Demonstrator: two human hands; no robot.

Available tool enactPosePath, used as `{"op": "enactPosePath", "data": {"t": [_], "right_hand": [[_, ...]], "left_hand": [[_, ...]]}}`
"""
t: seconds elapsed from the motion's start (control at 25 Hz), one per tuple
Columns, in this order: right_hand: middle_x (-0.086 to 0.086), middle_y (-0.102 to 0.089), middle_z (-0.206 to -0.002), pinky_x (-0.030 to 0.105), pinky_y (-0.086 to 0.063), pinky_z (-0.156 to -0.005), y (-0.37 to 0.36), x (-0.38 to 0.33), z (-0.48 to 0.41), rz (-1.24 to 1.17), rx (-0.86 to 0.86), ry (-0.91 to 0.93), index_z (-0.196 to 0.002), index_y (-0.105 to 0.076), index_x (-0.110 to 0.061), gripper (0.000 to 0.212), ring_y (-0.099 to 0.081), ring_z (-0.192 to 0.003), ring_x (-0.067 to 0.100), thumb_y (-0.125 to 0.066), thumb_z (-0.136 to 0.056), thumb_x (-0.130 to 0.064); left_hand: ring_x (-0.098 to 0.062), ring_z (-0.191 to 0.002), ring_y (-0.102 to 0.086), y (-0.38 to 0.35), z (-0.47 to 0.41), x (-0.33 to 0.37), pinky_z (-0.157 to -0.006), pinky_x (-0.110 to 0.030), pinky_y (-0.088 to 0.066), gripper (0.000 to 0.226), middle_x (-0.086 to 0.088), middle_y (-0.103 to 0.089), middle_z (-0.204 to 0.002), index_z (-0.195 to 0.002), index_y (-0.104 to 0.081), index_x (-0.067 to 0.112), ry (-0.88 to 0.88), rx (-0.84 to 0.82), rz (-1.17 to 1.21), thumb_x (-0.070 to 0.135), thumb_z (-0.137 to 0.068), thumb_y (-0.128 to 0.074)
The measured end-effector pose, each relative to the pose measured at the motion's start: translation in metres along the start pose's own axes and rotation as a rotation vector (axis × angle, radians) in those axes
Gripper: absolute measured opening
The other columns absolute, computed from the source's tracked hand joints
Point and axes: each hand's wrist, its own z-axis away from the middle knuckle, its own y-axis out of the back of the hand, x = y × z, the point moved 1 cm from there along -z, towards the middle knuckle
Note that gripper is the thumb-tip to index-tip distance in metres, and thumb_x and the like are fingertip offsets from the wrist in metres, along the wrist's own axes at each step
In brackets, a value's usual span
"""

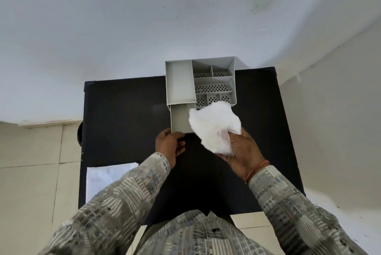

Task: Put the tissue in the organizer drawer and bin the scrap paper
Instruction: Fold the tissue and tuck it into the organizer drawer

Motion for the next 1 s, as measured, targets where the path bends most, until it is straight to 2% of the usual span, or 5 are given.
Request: {"op": "enactPosePath", "data": {"t": [0.32,0.68,0.8,0.88,1.0], "right_hand": [[0.006,-0.076,-0.129,0.051,-0.065,-0.081,-0.005,0.004,-0.007,0.026,0.014,-0.025,-0.138,-0.065,-0.026,0.039,-0.074,-0.115,0.035,-0.061,-0.104,-0.008],[0.005,-0.078,-0.125,0.057,-0.061,-0.09,-0.017,0.012,0.0,0.044,0.016,-0.053,-0.126,-0.07,-0.029,0.033,-0.074,-0.115,0.036,-0.061,-0.103,-0.008],[0.008,-0.076,-0.13,0.053,-0.064,-0.084,-0.021,0.016,0.003,0.004,-0.004,-0.061,-0.134,-0.066,-0.025,0.037,-0.073,-0.116,0.038,-0.06,-0.102,-0.007],[0.007,-0.077,-0.128,0.049,-0.066,-0.081,-0.025,0.02,0.003,-0.088,-0.045,-0.057,-0.135,-0.065,-0.024,0.04,-0.074,-0.114,0.038,-0.065,-0.099,-0.008],[0.0,-0.078,-0.118,0.035,-0.061,-0.086,-0.028,0.03,-0.002,0.478,0.034,0.16,-0.135,-0.066,-0.023,0.039,-0.074,-0.112,0.027,-0.068,-0.098,-0.012]], "left_hand": [[-0.019,-0.071,-0.071,0.018,0.004,-0.011,-0.071,-0.04,-0.062,0.038,-0.006,-0.078,-0.106,-0.131,-0.066,0.018,0.064,-0.05,-0.027,0.004,-0.095,-0.066],[-0.024,-0.09,-0.074,0.019,0.011,-0.009,-0.077,-0.042,-0.058,0.036,-0.01,-0.075,-0.129,-0.134,-0.067,0.013,0.171,-0.122,-0.061,0.013,-0.098,-0.06],[-0.027,-0.085,-0.067,0.022,0.031,-0.001,-0.07,-0.044,-0.055,0.037,-0.011,-0.069,-0.122,-0.132,-0.065,0.008,0.216,0.015,-0.105,0.024,-0.099,-0.063],[-0.028,-0.086,-0.069,0.022,0.05,0.007,-0.07,-0.044,-0.057,0.045,-0.01,-0.071,-0.112,-0.129,-0.067,0.01,0.208,-0.08,0.004,0.045,-0.1,-0.061],[-0.026,-0.075,-0.076,0.02,0.082,0.021,-0.069,-0.044,-0.063,0.056,-0.009,-0.078,-0.096,-0.122,-0.073,0.012,0.131,-0.31,-0.02,0.061,-0.096,-0.062]]}}
